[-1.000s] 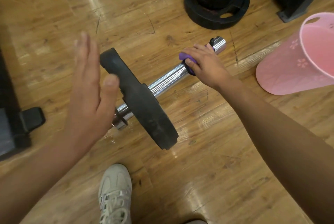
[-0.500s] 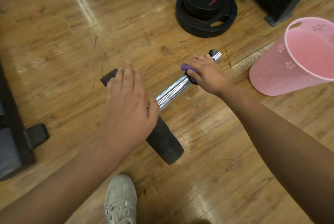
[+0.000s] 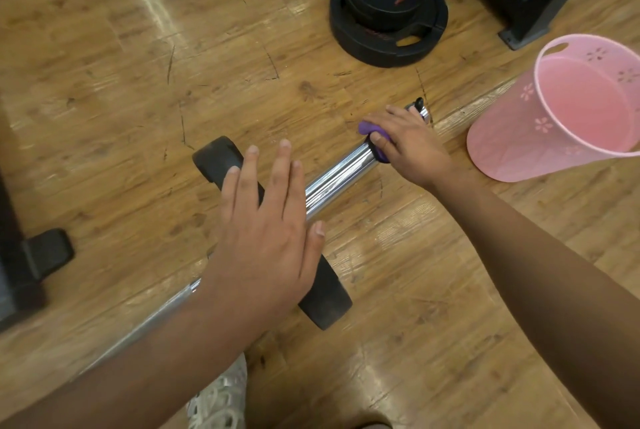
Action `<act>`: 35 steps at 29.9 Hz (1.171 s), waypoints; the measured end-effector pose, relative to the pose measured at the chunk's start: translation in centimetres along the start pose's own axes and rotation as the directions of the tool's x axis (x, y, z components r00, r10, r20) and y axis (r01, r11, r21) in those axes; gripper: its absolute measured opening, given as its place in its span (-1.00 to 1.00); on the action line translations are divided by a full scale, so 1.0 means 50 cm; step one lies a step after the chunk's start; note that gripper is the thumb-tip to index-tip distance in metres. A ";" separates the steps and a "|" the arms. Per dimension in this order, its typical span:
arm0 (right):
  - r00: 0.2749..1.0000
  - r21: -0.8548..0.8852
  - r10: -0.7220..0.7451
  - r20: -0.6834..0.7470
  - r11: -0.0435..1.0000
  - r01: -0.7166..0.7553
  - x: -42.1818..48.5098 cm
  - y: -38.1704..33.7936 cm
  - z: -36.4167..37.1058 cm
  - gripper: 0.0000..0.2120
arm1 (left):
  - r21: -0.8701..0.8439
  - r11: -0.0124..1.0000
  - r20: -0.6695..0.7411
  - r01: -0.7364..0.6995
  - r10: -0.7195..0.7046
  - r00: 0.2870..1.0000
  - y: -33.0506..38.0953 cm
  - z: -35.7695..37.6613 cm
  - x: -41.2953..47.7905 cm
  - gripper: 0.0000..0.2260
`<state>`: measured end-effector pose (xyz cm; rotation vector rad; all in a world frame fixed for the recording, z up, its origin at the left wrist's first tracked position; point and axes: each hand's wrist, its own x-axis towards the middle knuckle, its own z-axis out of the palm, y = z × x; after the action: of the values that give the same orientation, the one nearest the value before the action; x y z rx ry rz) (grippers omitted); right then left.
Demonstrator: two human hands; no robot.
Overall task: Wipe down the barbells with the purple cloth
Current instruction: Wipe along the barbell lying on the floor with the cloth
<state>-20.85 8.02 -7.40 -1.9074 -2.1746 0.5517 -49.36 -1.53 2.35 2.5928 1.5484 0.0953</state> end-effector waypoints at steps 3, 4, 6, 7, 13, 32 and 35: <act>1.000 -0.004 0.008 -0.010 1.000 -0.008 -0.011 -0.005 0.010 -0.60 | -0.035 0.998 -0.014 -0.058 0.057 0.998 0.000 0.000 -0.012 -0.46; 1.000 -0.002 0.002 -0.008 1.000 -0.002 -0.016 -0.005 0.012 -0.60 | -0.059 0.994 -0.015 -0.089 0.088 0.996 -0.001 0.001 -0.021 -0.47; 1.000 0.007 -0.012 -0.005 1.000 0.012 -0.024 0.000 0.009 -0.60 | -0.144 0.979 -0.025 -0.144 0.142 0.990 -0.015 -0.003 -0.034 -0.49; 1.000 0.013 -0.013 -0.004 1.000 0.014 -0.028 0.005 0.009 -0.60 | -0.204 0.968 -0.027 -0.143 0.140 0.990 -0.031 -0.006 -0.030 -0.50; 0.999 0.043 -0.003 -0.035 0.999 0.004 -0.068 0.014 0.021 -0.58 | -0.367 0.881 0.180 0.297 -0.246 0.952 -0.133 -0.007 0.043 -0.32; 0.999 -0.024 -0.041 0.010 0.999 0.041 -0.156 0.080 -0.022 -0.66 | -0.404 0.915 0.128 0.013 0.043 0.991 -0.047 0.010 -0.064 -0.38; 0.998 -0.002 0.070 0.006 0.998 -0.070 -0.143 0.101 -0.036 -0.68 | -0.509 0.861 0.092 -0.005 0.061 0.994 -0.048 0.014 -0.068 -0.41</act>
<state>-14.50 1.77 -7.07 -1.9920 -2.1190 0.5686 -52.99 -3.43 1.38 2.1651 1.2322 0.3197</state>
